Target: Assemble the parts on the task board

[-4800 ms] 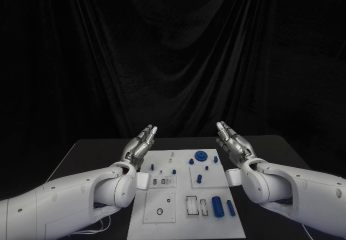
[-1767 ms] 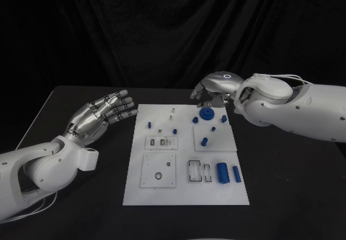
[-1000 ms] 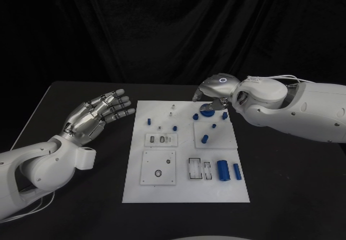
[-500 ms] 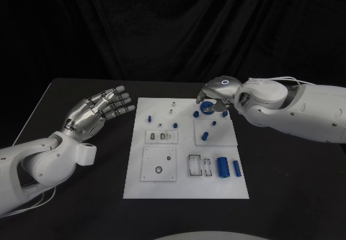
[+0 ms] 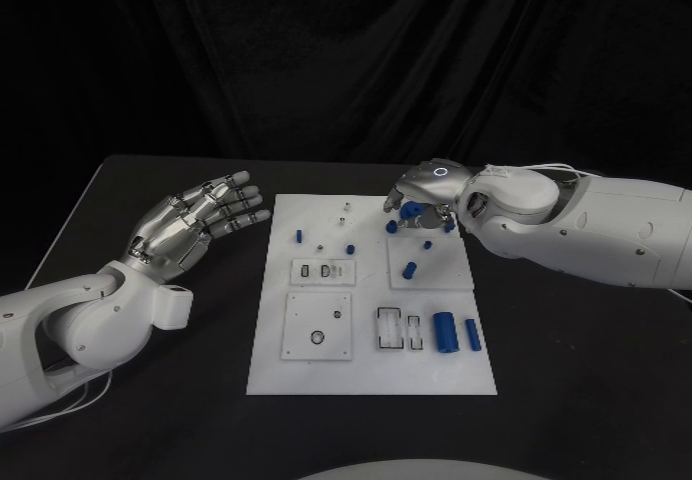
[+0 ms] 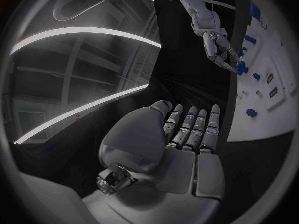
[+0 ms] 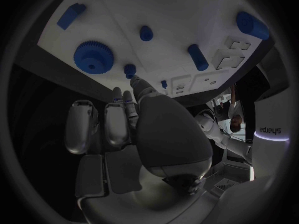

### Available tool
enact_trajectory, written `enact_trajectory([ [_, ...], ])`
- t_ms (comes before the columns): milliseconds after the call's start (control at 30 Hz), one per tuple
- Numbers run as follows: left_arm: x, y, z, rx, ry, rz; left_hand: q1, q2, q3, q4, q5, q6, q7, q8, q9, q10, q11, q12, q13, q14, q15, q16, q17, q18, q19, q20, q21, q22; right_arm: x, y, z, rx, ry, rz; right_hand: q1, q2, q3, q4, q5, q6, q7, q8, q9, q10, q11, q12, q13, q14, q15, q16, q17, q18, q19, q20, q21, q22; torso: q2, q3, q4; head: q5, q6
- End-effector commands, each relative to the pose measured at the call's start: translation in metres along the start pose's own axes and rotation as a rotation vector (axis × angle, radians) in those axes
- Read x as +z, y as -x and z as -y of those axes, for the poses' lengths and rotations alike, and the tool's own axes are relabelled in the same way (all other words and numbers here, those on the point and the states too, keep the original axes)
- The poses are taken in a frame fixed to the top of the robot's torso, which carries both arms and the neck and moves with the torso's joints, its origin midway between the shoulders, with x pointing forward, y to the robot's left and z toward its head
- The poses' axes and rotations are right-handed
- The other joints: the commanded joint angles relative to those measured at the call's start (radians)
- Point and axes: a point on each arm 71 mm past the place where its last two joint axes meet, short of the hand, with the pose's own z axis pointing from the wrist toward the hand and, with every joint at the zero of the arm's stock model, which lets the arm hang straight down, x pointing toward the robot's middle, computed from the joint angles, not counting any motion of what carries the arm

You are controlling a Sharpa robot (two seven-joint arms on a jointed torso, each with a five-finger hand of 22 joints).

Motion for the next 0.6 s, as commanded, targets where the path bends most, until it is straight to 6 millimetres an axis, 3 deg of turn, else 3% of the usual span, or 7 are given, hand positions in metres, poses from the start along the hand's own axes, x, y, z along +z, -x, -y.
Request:
enact_trajectory([
  [33,0.000,-0.002,0.015,-0.013,-0.211,-0.025,-0.008,0.000,0.007,0.001,0.004,0.002,0.004,0.000,0.001,0.005,0.003,0.006,0.002,0.000,0.005,0.003,0.000,-0.008,-0.007,-0.003,-0.007,-0.001,0.001,-0.002,-0.002,0.014,0.015,0.022,-0.003,0.002,0.004,0.000,0.004,-0.005,0.003,-0.005,-0.001,0.007,-0.001,-0.004,0.000,0.001,0.000,0.001,0.002,-0.001,-0.001,-0.001,0.000,0.001,-0.001,-0.0006,0.0002,0.005,-0.001],
  [200,-0.001,-0.001,0.015,-0.013,-0.207,-0.025,-0.008,0.000,0.009,0.001,0.004,0.004,0.005,0.001,0.001,0.008,0.004,0.009,0.002,0.000,0.005,0.004,0.000,-0.009,-0.007,-0.003,-0.007,-0.001,0.004,-0.006,-0.003,0.030,0.021,0.010,-0.007,0.002,0.006,0.003,0.006,-0.005,0.005,-0.005,-0.001,0.009,0.001,-0.005,0.000,0.000,0.002,0.000,0.001,-0.001,-0.002,0.000,0.000,0.000,-0.002,-0.0008,-0.0020,0.005,-0.004],
  [333,0.000,0.000,0.014,-0.014,-0.206,-0.026,-0.009,-0.001,0.012,0.001,0.004,0.005,0.006,0.001,0.001,0.010,0.005,0.011,0.002,0.001,0.006,0.005,0.000,-0.009,-0.006,-0.003,-0.007,-0.001,0.006,-0.008,-0.004,0.036,0.021,0.011,-0.008,0.003,0.008,0.004,0.007,-0.004,0.006,-0.004,-0.001,0.011,0.002,-0.005,0.000,0.000,0.003,0.001,0.002,-0.001,-0.002,0.001,0.000,0.001,-0.002,-0.0008,0.0021,0.000,-0.005],
  [600,0.000,0.000,0.014,-0.016,-0.204,-0.029,-0.009,-0.001,0.012,0.001,0.004,0.005,0.006,0.001,0.001,0.010,0.005,0.011,0.002,0.001,0.006,0.005,0.000,-0.009,-0.006,-0.003,-0.007,-0.001,0.009,-0.013,-0.004,0.039,0.012,-0.019,-0.008,-0.004,0.028,0.002,0.013,0.022,0.009,0.005,0.003,0.033,0.005,-0.010,-0.002,-0.002,0.011,-0.002,0.001,-0.001,-0.004,0.008,-0.002,0.001,-0.003,-0.0009,0.0021,-0.001,-0.006],
])
